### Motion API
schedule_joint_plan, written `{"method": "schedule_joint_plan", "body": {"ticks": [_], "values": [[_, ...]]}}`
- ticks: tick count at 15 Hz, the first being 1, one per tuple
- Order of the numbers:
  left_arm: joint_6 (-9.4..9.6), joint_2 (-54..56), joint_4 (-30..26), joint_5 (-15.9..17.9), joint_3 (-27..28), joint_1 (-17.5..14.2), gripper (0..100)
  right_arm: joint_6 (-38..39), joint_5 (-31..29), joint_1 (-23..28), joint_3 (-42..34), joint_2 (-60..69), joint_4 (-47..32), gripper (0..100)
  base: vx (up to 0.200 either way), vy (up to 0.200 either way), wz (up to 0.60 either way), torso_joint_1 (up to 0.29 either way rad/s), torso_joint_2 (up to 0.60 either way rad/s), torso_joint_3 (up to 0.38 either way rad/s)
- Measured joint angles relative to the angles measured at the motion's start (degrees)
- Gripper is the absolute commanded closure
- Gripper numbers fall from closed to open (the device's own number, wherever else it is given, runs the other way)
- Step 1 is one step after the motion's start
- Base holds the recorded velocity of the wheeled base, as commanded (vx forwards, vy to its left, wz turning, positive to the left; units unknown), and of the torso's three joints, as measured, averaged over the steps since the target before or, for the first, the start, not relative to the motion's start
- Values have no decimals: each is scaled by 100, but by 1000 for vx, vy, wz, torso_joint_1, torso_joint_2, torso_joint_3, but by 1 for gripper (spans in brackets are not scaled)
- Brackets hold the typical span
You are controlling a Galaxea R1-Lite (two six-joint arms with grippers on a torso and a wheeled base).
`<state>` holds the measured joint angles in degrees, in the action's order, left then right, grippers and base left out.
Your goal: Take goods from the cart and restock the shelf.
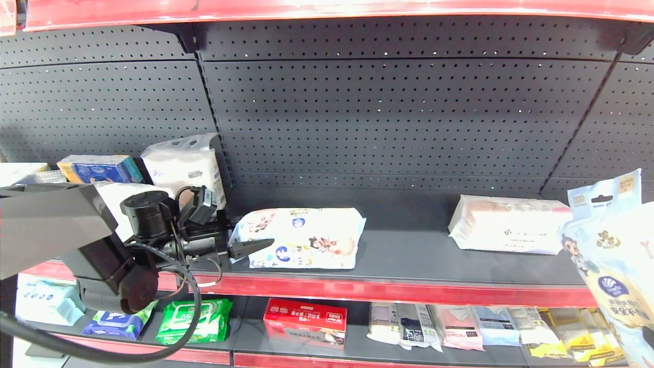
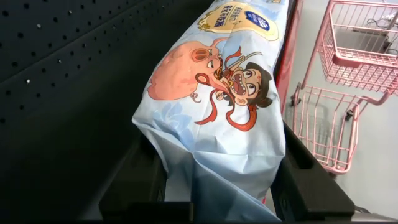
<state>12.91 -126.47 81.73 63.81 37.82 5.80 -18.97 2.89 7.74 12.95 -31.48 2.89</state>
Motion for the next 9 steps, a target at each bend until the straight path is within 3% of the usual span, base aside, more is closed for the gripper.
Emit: {"method": "schedule_joint_plan", "body": {"ticks": [9], "values": [[-27, -77, 167, 13, -174, -11, 100, 6, -2, 0, -5, -50, 0, 100, 0, 0, 0, 0, 0, 0]]}}
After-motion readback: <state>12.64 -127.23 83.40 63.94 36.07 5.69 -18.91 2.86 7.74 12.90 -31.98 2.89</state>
